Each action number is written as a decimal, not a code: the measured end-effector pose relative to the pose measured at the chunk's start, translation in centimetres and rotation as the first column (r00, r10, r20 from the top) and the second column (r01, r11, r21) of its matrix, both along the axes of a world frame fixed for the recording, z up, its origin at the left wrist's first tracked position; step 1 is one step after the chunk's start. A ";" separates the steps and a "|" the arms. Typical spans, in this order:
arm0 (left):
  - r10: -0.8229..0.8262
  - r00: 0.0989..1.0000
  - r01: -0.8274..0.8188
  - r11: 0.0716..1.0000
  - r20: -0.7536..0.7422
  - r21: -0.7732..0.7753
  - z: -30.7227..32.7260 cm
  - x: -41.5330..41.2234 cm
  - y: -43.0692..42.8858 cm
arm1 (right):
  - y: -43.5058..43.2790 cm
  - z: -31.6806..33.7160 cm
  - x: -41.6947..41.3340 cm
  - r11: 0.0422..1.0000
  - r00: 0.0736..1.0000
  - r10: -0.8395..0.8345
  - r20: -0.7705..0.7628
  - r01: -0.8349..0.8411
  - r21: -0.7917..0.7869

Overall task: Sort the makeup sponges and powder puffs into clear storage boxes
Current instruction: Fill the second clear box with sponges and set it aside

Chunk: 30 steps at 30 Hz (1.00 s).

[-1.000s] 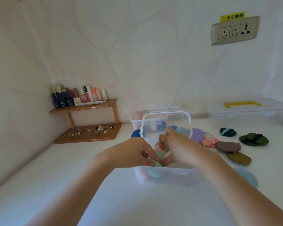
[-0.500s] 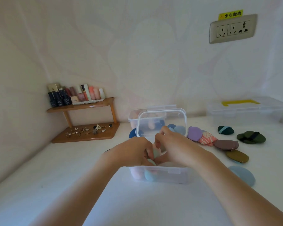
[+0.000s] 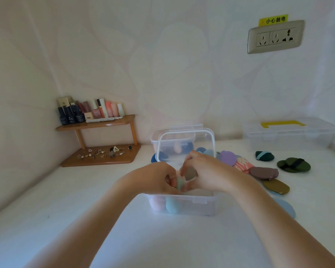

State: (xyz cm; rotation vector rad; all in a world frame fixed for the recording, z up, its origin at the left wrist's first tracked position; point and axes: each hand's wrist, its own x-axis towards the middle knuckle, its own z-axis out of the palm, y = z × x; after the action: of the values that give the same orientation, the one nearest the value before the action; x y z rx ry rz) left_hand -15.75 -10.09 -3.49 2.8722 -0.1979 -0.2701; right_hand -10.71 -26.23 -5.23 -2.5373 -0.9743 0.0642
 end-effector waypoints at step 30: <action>0.772 0.603 -0.471 0.141 -0.202 -0.871 -2.4 -4.7 10.3 | 6.2 -2.4 3.9 0.930 0.975 -0.198 0.101 0.154 0.334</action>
State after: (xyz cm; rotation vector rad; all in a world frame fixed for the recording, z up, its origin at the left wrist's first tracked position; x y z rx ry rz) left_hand -20.46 0.20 -5.90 1.6326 0.6861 0.3795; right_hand -6.79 -19.99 -7.59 -2.3308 -0.7287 -0.2995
